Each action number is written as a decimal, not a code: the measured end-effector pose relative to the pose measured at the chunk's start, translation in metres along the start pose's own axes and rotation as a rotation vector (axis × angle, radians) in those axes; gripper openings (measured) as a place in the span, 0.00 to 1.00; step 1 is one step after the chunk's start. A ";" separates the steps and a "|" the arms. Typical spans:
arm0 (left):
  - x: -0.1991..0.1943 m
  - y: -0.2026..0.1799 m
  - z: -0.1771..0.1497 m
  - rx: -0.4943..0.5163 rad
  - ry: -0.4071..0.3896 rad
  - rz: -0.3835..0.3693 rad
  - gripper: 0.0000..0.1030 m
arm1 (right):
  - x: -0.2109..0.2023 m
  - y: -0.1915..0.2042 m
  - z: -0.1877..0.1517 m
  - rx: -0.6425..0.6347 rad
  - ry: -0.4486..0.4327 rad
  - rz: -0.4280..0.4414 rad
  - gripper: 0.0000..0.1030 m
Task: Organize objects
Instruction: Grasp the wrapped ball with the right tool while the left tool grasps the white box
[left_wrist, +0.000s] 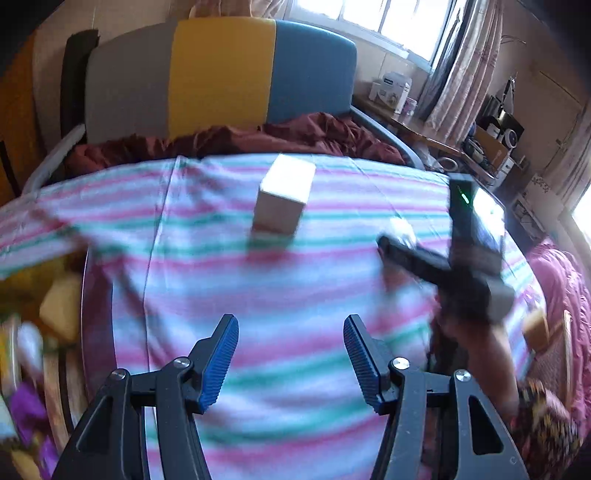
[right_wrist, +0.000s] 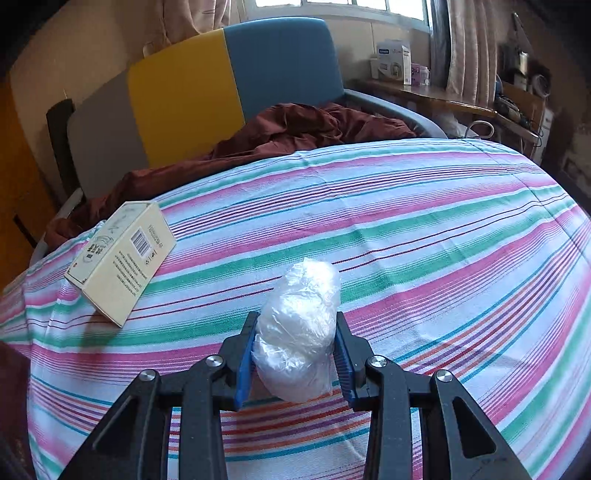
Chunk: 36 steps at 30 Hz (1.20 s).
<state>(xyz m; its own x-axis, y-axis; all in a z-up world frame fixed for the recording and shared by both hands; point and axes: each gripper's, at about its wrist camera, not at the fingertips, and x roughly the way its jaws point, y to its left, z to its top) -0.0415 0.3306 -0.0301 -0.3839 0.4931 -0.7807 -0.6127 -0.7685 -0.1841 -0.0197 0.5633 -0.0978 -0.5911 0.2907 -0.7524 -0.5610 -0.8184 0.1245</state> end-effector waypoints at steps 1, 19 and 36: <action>0.006 0.000 0.007 0.006 -0.009 -0.014 0.59 | 0.000 0.001 0.000 -0.005 0.000 -0.005 0.37; 0.118 -0.031 0.100 0.206 0.006 0.079 0.77 | 0.001 0.003 -0.003 -0.010 -0.014 -0.010 0.38; 0.133 -0.025 0.131 0.298 -0.059 0.081 0.82 | -0.001 0.001 -0.004 0.003 -0.024 0.007 0.38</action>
<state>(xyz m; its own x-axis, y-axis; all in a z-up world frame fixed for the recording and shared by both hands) -0.1672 0.4689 -0.0509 -0.4737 0.4643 -0.7484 -0.7506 -0.6573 0.0674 -0.0172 0.5599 -0.0994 -0.6091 0.2968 -0.7355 -0.5585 -0.8189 0.1321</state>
